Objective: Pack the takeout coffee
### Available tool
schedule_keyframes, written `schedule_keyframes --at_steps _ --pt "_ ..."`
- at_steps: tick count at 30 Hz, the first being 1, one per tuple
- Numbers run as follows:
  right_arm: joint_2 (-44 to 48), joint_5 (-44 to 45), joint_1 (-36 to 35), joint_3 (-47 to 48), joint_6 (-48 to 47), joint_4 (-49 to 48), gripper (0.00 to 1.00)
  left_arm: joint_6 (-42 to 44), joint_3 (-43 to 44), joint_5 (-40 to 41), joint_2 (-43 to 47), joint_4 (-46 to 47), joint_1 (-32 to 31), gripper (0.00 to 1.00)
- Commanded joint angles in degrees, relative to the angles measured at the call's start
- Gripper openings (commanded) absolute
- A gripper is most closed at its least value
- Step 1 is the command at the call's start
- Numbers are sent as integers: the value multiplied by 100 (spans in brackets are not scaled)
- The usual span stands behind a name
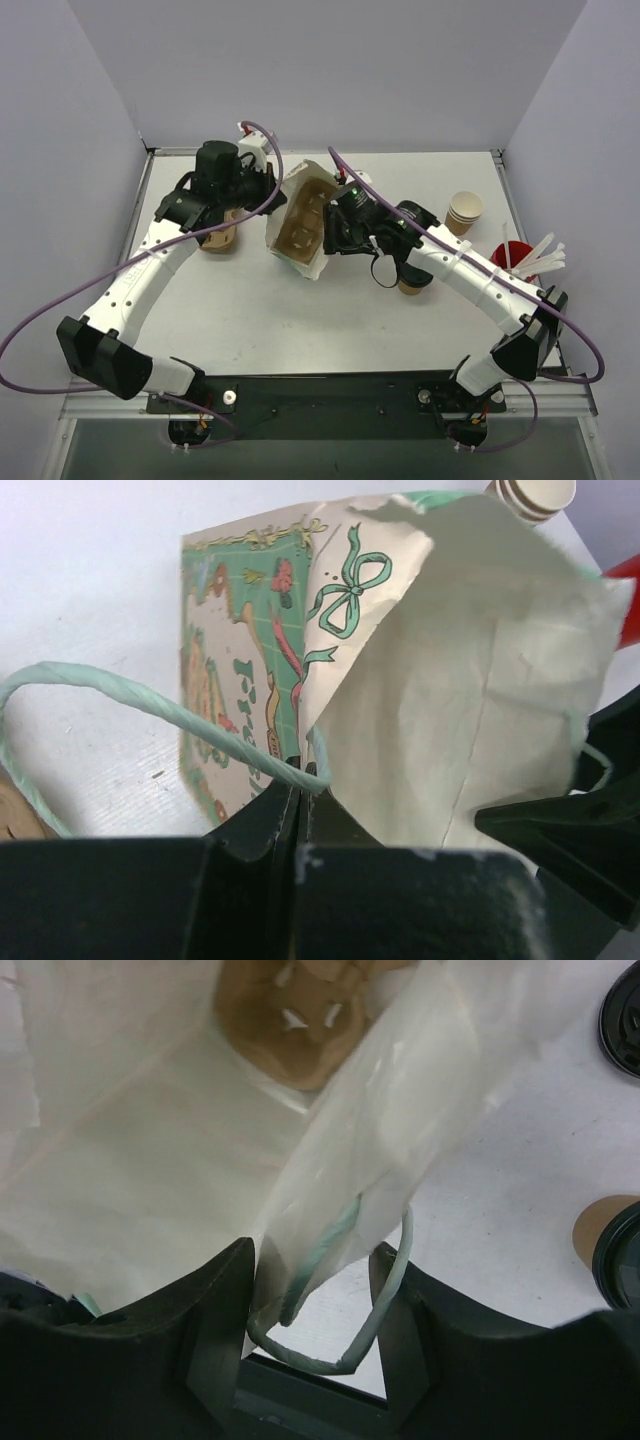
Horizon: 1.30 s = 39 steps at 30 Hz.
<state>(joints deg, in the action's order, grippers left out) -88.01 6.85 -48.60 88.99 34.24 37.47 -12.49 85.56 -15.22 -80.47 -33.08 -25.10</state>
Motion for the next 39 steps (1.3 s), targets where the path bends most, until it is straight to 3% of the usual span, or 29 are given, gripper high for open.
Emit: schedule_keyframes --at_steps 1,4,11,15,19,26,31,34,39 --pt "521 246 -106 -512 109 -565 45 441 -783 -218 539 1186 -12 0" --pt "723 238 -150 -838 109 -750 42 405 -1364 -324 873 1689 -91 0" --pt "1031 255 -317 -1445 127 -944 41 353 -1701 -69 1138 2095 -144 0" --pt "1277 299 -422 -1464 -171 -1136 50 519 -1429 28 1016 1972 -188 0" --pt "1663 317 -431 -1332 -488 -1304 66 800 -1042 160 796 1596 -293 0" --pt "2243 492 -431 -972 -664 -1234 76 845 -506 362 471 1120 -355 0" --pt "2735 1394 -414 -1094 -568 -1067 80 836 -400 441 444 1006 -408 0" --pt "2658 1950 -30 -1042 -112 -375 80 766 -224 494 339 751 -408 0" --pt "2552 1723 930 -1498 477 409 77 546 435 415 137 40 -443 0"
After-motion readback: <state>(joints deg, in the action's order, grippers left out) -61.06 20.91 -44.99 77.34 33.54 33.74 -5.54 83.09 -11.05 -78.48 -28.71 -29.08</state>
